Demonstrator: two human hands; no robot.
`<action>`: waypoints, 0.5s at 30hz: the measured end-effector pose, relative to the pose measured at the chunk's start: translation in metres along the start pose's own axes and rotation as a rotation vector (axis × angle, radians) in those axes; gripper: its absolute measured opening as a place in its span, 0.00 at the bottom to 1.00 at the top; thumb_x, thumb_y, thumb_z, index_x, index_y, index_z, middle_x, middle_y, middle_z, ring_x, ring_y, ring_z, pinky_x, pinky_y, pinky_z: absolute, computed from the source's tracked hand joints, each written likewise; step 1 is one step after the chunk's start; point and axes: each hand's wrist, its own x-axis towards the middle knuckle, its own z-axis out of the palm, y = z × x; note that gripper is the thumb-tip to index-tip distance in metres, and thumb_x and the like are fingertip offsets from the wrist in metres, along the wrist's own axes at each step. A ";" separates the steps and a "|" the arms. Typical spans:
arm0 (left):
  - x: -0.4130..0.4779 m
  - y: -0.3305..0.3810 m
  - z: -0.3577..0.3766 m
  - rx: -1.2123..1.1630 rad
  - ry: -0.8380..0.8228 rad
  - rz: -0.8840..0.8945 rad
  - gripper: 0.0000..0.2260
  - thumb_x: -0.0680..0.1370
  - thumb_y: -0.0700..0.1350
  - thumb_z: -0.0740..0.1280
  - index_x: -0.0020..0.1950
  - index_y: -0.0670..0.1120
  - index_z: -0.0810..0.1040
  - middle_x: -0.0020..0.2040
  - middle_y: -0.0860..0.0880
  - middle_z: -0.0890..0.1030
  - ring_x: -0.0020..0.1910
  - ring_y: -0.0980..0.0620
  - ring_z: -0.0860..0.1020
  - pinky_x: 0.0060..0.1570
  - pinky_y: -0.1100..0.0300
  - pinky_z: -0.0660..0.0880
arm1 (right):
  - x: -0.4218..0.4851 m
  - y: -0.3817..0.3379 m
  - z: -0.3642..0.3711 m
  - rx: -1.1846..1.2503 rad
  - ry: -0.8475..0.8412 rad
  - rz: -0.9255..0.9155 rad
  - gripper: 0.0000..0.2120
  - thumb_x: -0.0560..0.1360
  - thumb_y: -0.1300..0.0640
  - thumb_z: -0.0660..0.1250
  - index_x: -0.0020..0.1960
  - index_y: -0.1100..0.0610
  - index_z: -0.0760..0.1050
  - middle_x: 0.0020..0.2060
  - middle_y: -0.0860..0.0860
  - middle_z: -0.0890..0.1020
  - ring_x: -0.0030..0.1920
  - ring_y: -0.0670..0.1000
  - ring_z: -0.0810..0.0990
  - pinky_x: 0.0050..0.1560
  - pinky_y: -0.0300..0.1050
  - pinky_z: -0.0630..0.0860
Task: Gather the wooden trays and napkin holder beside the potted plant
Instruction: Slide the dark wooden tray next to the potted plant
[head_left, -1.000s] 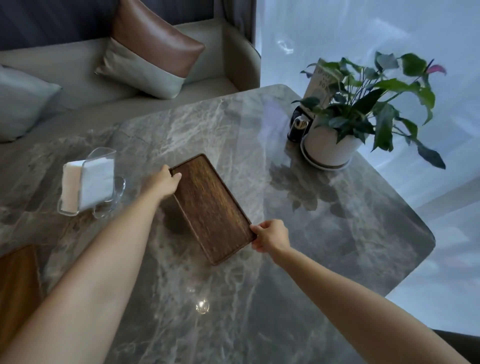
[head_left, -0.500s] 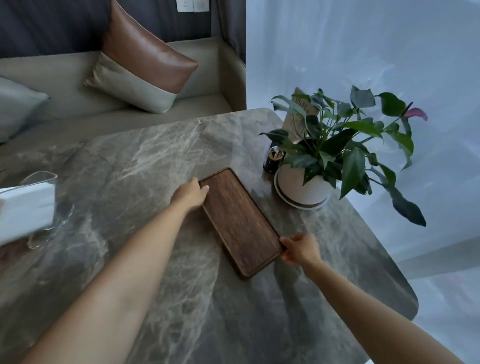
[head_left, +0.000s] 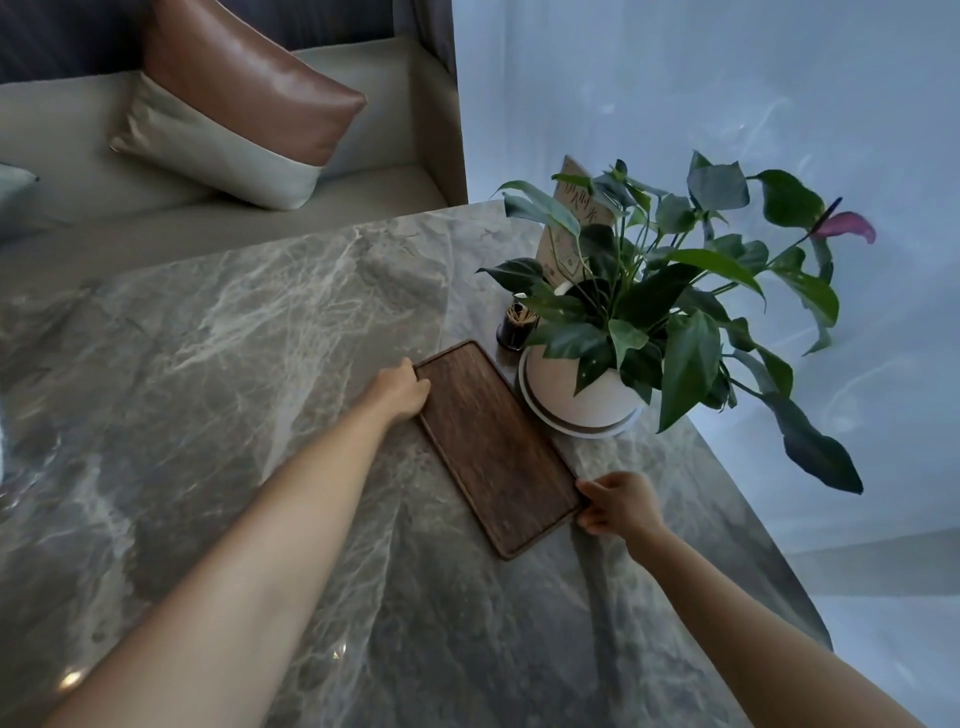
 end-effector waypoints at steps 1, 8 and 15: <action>0.002 0.002 0.000 0.003 -0.003 0.006 0.19 0.79 0.47 0.56 0.65 0.36 0.66 0.67 0.32 0.71 0.66 0.35 0.70 0.63 0.49 0.69 | 0.001 0.000 -0.001 0.004 -0.001 0.002 0.11 0.74 0.59 0.66 0.34 0.60 0.73 0.25 0.57 0.78 0.19 0.47 0.76 0.21 0.36 0.77; 0.009 0.008 0.000 -0.006 -0.001 0.052 0.18 0.78 0.43 0.57 0.66 0.36 0.66 0.67 0.31 0.70 0.66 0.35 0.70 0.64 0.49 0.69 | 0.004 -0.001 -0.001 0.006 -0.004 0.031 0.11 0.73 0.59 0.67 0.34 0.60 0.71 0.25 0.58 0.78 0.20 0.48 0.77 0.20 0.37 0.76; -0.018 -0.015 -0.007 0.029 0.006 0.116 0.27 0.80 0.49 0.56 0.76 0.45 0.50 0.75 0.37 0.58 0.73 0.38 0.59 0.71 0.47 0.60 | -0.014 -0.012 -0.005 -0.250 0.078 -0.036 0.14 0.73 0.53 0.66 0.50 0.64 0.72 0.37 0.59 0.81 0.31 0.55 0.80 0.38 0.51 0.80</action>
